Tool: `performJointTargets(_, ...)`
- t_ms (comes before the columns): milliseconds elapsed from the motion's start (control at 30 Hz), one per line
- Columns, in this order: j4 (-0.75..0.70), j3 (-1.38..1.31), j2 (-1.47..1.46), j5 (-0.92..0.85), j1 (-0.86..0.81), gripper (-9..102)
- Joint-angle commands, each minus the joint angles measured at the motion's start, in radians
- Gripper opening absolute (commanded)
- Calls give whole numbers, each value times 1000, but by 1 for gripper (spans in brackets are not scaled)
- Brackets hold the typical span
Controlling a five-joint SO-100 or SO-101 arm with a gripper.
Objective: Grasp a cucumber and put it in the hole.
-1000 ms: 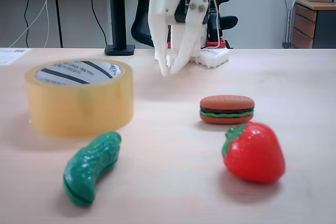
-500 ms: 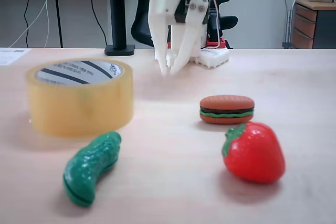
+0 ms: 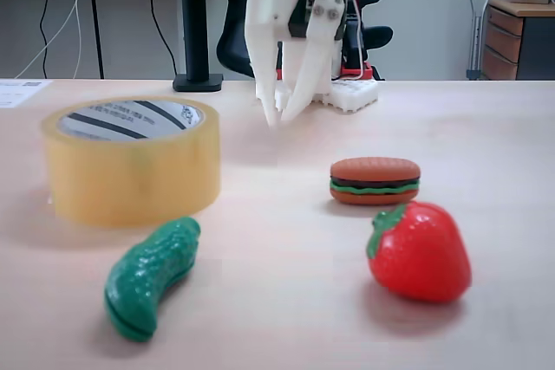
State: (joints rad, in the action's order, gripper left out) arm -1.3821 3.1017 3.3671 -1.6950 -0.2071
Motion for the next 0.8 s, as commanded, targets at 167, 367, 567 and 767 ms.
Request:
performJointTargets(167,66,-107,3,8,3,0)
performJointTargets(367,66,-216,3,21,3,0)
performJointTargets(567,78,-357,-3,112,3,3)
performJointTargets(767,187,-512,-166,112,5,11)
